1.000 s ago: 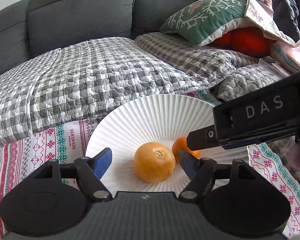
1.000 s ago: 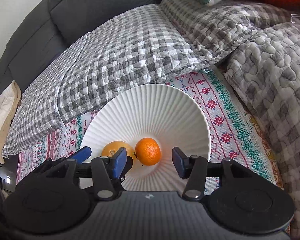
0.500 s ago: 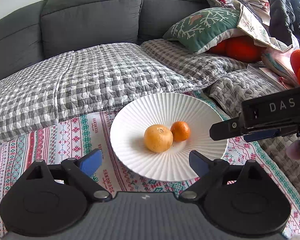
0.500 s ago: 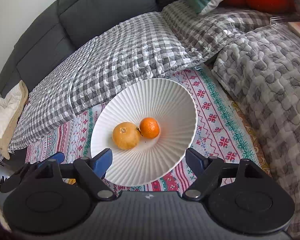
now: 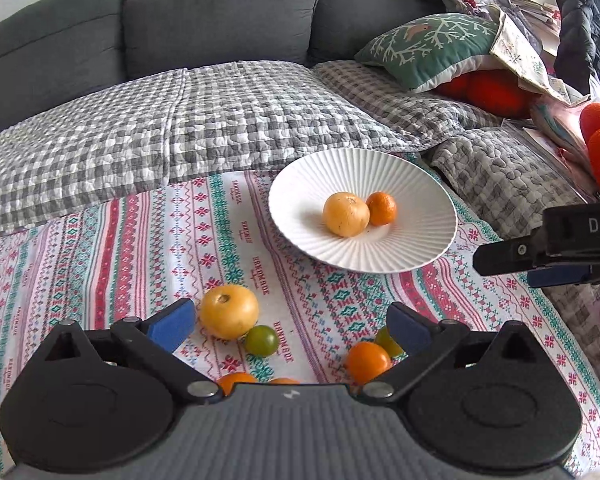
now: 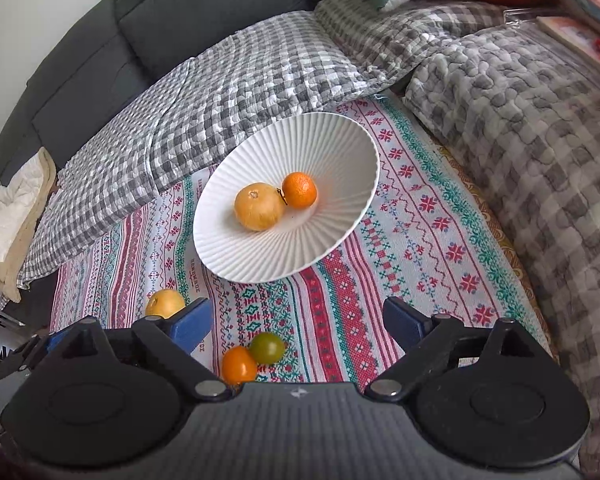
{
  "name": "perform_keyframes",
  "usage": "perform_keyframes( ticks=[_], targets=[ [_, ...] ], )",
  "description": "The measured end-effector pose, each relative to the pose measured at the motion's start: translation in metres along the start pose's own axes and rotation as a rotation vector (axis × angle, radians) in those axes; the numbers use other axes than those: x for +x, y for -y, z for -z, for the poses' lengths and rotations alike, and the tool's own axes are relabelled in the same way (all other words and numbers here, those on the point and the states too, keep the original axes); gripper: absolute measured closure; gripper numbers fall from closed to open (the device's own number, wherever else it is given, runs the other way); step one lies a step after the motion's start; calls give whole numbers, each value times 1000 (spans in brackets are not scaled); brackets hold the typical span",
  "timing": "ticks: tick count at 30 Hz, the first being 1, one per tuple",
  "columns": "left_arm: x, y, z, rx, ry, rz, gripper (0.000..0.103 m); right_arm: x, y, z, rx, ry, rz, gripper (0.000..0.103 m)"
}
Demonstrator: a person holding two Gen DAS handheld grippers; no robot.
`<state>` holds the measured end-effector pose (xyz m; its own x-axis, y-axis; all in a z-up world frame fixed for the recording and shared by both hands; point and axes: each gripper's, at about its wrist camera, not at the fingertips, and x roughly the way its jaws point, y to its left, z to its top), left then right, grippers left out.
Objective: Organize fruits
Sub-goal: 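Move both open tools back to the fruit cluster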
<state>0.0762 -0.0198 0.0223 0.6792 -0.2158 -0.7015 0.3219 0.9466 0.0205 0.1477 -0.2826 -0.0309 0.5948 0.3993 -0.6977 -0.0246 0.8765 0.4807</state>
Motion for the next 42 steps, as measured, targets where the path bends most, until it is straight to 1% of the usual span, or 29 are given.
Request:
perform_keyframes(
  ticks=[4, 6, 8, 10, 12, 16, 18, 20, 22, 24, 27, 29, 31, 33, 34, 35, 36, 38, 39, 41, 42],
  targets=[
    [-10, -12, 13, -24, -4, -54, 6, -9, -8, 9, -16, 31, -17, 7],
    [-15, -16, 23, -21, 7, -71, 6, -12, -13, 18, -51, 82, -3, 7],
    [-19, -19, 34, -11, 19, -66, 6, -11, -17, 25, -99, 119, 20, 7],
    [-20, -20, 42, -5, 18, -61, 6, -9, -20, 35, -124, 134, 28, 7],
    [-20, -19, 49, 12, 22, -60, 6, -5, -23, 44, -163, 134, 16, 7],
    [-23, -20, 56, 21, 39, -52, 6, -5, -34, 61, -280, 191, 8, 3],
    [-22, -22, 57, 22, 46, -33, 6, -7, -37, 69, -313, 209, -13, 2],
    [-19, -23, 59, 42, 42, -22, 6, -6, -38, 75, -347, 204, -42, 1],
    [-16, -23, 62, 73, 50, -21, 6, -2, -42, 82, -409, 182, -59, 1],
    [-11, -24, 65, 110, 49, -17, 6, 3, -46, 90, -479, 156, -57, 1],
    [-2, -27, 70, 138, 18, -6, 6, 12, -48, 98, -543, 115, -52, 1],
    [3, -31, 72, 132, -9, -5, 7, 18, -47, 102, -562, 79, -43, 1],
    [7, -36, 73, 103, -25, 6, 8, 23, -45, 106, -577, 54, -28, 1],
    [10, -39, 75, 70, -39, 24, 12, 26, -44, 109, -589, 44, -7, 1],
    [11, -39, 76, 66, -46, 33, 17, 27, -43, 110, -595, 45, -1, 1],
    [12, -38, 76, 66, -51, 38, 24, 27, -43, 110, -599, 48, 3, 2],
    [13, -37, 77, 66, -56, 45, 27, 27, -42, 110, -598, 51, 9, 3],
    [13, -34, 77, 59, -54, 66, 33, 30, -41, 107, -582, 51, 13, 9],
    [13, -34, 76, 55, -51, 77, 35, 32, -41, 105, -572, 48, 13, 10],
    [13, -32, 75, 44, -46, 101, 43, 35, -42, 103, -570, 38, 16, 18],
    [15, -31, 74, 37, -45, 112, 45, 38, -44, 103, -582, 34, 17, 24]
  ],
)
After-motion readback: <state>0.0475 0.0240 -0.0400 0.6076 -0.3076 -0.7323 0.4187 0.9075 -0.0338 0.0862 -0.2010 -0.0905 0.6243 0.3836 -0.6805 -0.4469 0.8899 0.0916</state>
